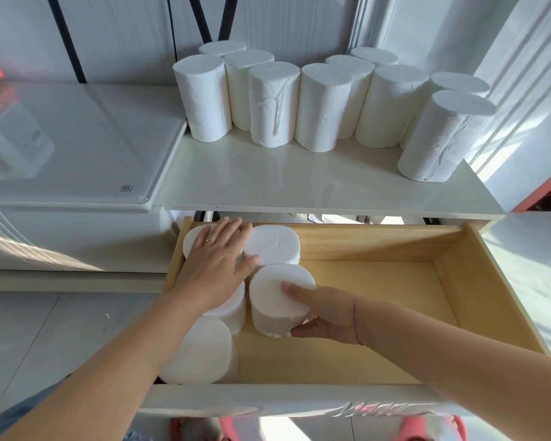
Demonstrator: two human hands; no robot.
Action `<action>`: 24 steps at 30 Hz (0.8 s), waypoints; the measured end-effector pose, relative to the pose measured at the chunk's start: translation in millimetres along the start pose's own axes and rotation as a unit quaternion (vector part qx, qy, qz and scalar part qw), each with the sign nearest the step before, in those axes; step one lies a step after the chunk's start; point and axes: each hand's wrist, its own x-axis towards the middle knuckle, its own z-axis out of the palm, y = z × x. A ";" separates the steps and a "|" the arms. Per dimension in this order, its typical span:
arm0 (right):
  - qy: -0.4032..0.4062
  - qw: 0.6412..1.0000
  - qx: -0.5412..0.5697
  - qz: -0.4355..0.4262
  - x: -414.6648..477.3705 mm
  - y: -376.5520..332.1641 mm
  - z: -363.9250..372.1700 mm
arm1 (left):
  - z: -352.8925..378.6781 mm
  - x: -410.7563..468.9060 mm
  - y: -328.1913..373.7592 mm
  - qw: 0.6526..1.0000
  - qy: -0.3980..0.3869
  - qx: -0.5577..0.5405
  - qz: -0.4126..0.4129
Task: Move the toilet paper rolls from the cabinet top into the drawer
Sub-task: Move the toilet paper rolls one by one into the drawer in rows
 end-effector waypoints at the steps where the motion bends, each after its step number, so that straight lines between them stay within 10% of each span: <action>1: -0.002 1.000 -0.001 0.001 1.9 0.1 4.3 | 0.1 -0.2 -0.2 1.000 0.002 0.000 0.000; 9: 0.025 0.985 -0.169 0.001 -0.2 -9.7 9.9 | 7.5 6.4 23.8 0.999 -0.009 0.017 0.033; 12: 0.206 0.899 -0.362 -0.136 -12.8 -27.5 -9.9 | 13.3 11.9 44.0 0.998 -0.015 0.019 0.061; 19: 0.532 0.701 -0.112 -0.462 -61.5 -113.6 -140.5 | 18.8 19.5 55.5 0.997 -0.020 0.039 0.060; 24: 0.472 0.772 -0.034 -0.425 -58.3 -144.6 -217.6 | 21.0 22.6 61.7 0.997 -0.021 0.066 0.046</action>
